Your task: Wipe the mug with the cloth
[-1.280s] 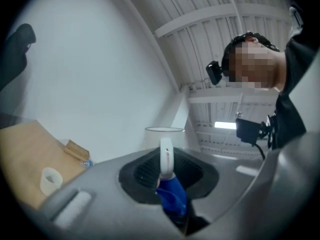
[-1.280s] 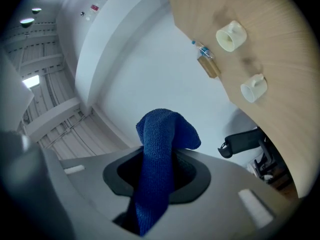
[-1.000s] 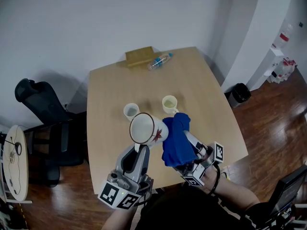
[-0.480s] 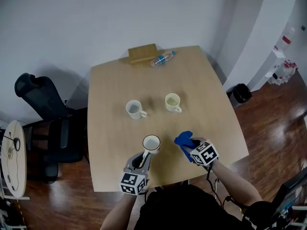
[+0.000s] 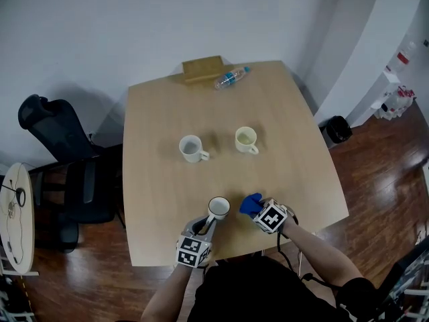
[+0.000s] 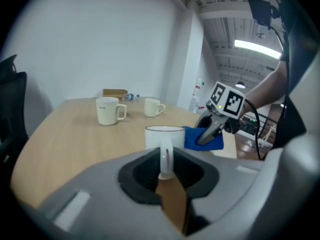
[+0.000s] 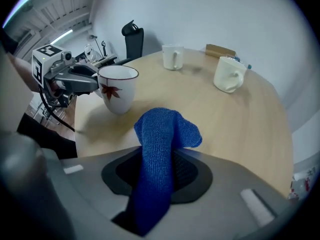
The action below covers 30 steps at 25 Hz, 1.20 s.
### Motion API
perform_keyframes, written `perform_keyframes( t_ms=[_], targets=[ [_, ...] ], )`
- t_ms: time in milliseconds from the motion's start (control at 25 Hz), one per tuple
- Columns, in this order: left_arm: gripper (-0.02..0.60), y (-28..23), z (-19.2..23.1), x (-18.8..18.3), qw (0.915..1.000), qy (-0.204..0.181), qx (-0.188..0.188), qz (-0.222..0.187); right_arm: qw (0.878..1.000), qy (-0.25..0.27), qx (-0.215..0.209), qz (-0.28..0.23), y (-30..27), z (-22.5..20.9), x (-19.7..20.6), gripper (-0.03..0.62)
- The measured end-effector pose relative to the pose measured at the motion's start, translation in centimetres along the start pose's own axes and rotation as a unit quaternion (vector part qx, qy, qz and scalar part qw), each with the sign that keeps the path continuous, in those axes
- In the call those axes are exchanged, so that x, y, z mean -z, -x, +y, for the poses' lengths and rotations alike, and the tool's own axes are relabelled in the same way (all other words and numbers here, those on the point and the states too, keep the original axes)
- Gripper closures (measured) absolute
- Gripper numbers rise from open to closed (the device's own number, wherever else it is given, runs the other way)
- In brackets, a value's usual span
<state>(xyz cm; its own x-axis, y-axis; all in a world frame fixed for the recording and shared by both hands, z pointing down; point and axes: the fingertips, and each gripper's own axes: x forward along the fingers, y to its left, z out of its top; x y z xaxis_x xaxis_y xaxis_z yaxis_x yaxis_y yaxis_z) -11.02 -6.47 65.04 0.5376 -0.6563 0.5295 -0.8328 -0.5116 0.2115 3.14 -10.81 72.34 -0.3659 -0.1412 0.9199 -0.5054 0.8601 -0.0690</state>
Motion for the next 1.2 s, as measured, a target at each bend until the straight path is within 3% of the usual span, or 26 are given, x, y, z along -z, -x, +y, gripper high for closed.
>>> perform_keyframes(
  t_ms=[160,320,600,720,800,920,1080,1200],
  targets=[
    [0.508,0.8,0.6,1.5,0.9993,0.002,0.000,0.036,1.000,0.008,0.014,0.020,0.5,0.3,-0.2,0.400],
    [0.468,2.0,1.3,4.1,0.9963,-0.009,-0.019,0.083,1.000,-0.003,0.029,0.009,1.7,0.5,0.1,0.340],
    [0.457,4.3,2.5,5.9,0.9975,0.033,-0.029,0.056,0.990,-0.091,0.088,-0.057,6.8,-0.6,2.2,0.338],
    [0.457,6.4,2.9,7.0,0.9964,0.063,-0.045,0.034,0.977,-0.141,0.118,-0.111,10.5,-0.5,3.3,0.383],
    [0.457,8.6,2.9,7.6,0.9940,0.086,-0.067,0.015,0.963,-0.177,0.129,-0.159,13.0,0.1,4.3,0.481],
    [0.459,12.3,1.5,7.5,0.9872,0.121,-0.101,-0.023,0.936,-0.229,0.113,-0.243,17.0,2.2,4.8,0.585],
    [0.471,16.5,-3.6,5.0,0.9818,0.122,-0.119,-0.085,0.903,-0.257,0.072,-0.337,21.1,5.9,5.7,0.588],
    [0.472,18.7,-10.3,2.9,0.9806,0.101,-0.108,-0.128,0.896,-0.241,0.039,-0.371,23.2,10.2,8.2,0.586]
  ],
)
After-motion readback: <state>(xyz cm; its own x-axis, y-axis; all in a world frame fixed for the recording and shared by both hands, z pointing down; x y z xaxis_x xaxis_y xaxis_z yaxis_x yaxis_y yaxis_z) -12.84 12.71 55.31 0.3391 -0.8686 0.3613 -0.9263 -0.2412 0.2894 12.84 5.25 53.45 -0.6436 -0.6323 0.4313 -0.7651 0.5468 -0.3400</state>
